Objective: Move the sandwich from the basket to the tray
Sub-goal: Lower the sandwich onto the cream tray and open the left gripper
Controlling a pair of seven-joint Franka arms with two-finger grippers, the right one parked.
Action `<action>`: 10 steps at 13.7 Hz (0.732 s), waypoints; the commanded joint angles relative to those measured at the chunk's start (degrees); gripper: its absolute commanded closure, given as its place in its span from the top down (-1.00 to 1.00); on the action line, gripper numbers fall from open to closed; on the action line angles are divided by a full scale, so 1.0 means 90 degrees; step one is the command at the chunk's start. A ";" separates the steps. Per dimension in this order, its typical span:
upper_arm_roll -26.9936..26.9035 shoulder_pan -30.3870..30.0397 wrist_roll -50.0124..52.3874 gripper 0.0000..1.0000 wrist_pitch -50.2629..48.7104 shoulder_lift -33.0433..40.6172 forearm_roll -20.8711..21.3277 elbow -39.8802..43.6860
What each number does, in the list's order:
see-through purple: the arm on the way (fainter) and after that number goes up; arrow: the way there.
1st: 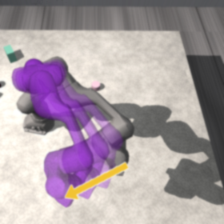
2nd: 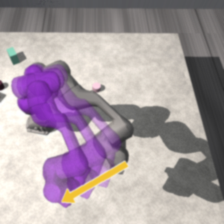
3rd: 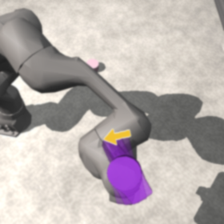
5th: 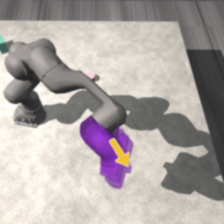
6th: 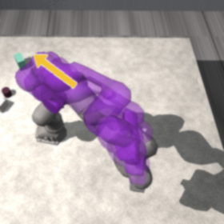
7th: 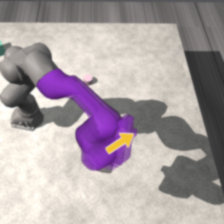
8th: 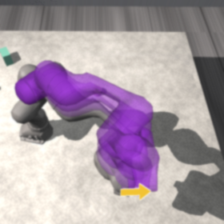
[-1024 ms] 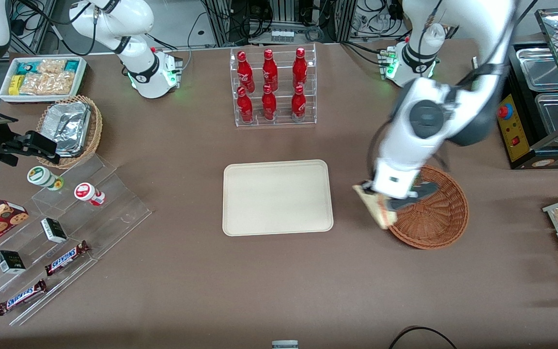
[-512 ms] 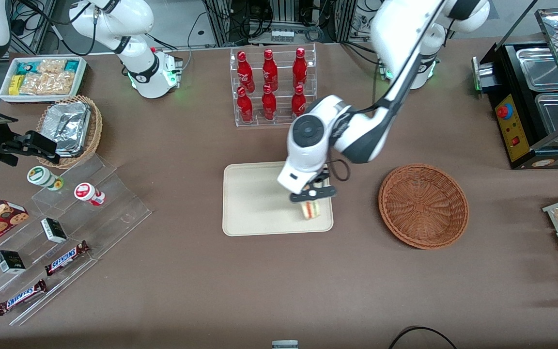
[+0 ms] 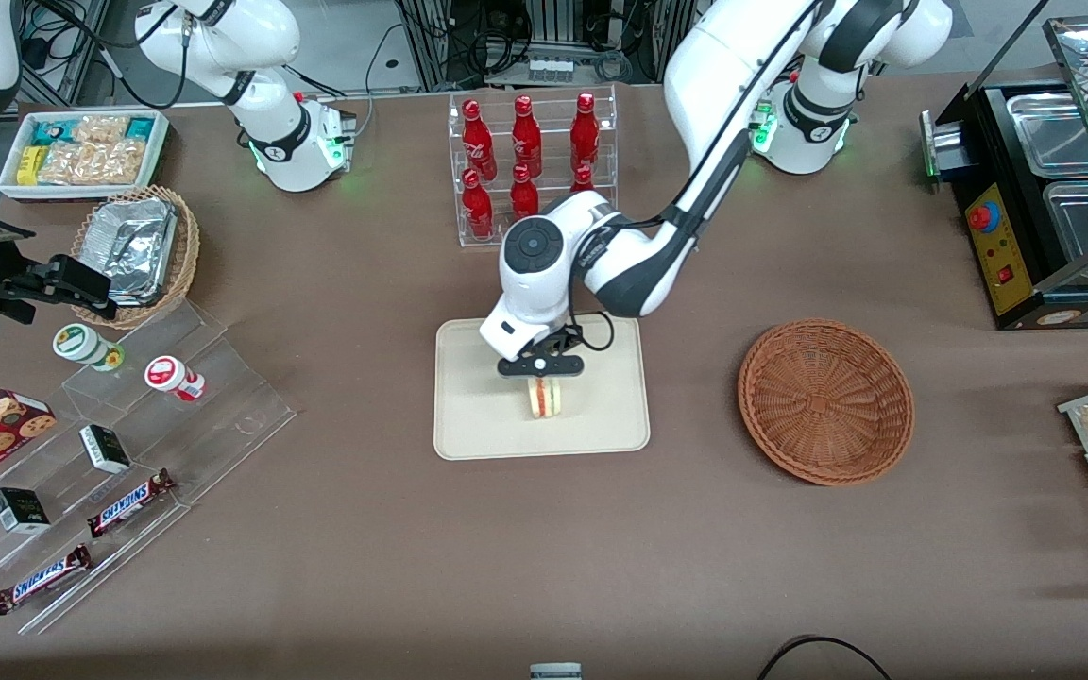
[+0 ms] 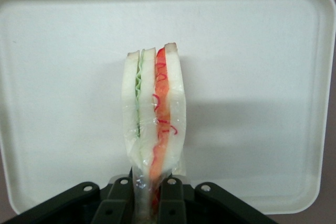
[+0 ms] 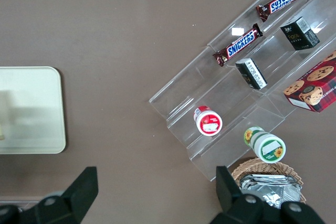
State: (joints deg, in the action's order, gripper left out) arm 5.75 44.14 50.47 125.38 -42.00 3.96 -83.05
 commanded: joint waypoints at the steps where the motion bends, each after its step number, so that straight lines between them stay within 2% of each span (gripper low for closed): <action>1: -0.0092 0.0164 -0.0119 -1.00 0.0024 -0.0236 0.0291 0.0215; 6: -0.0102 0.0164 -0.0159 -1.00 0.0014 -0.0255 0.0331 0.0185; 7: -0.0102 0.0164 -0.0130 -0.82 0.0014 -0.0284 0.0331 0.0185; 8: -0.0102 0.0164 -0.0091 -0.50 0.0014 -0.0285 0.0321 0.0185; 9: -0.0102 0.0154 -0.0081 0.42 0.0014 -0.0275 0.0321 0.0185; 10: -0.0102 0.0154 -0.0071 0.99 0.0014 -0.0275 0.0321 0.0185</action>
State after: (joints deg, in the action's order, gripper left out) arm 5.32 45.08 49.69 126.06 -43.74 6.23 -82.83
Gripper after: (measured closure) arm 0.780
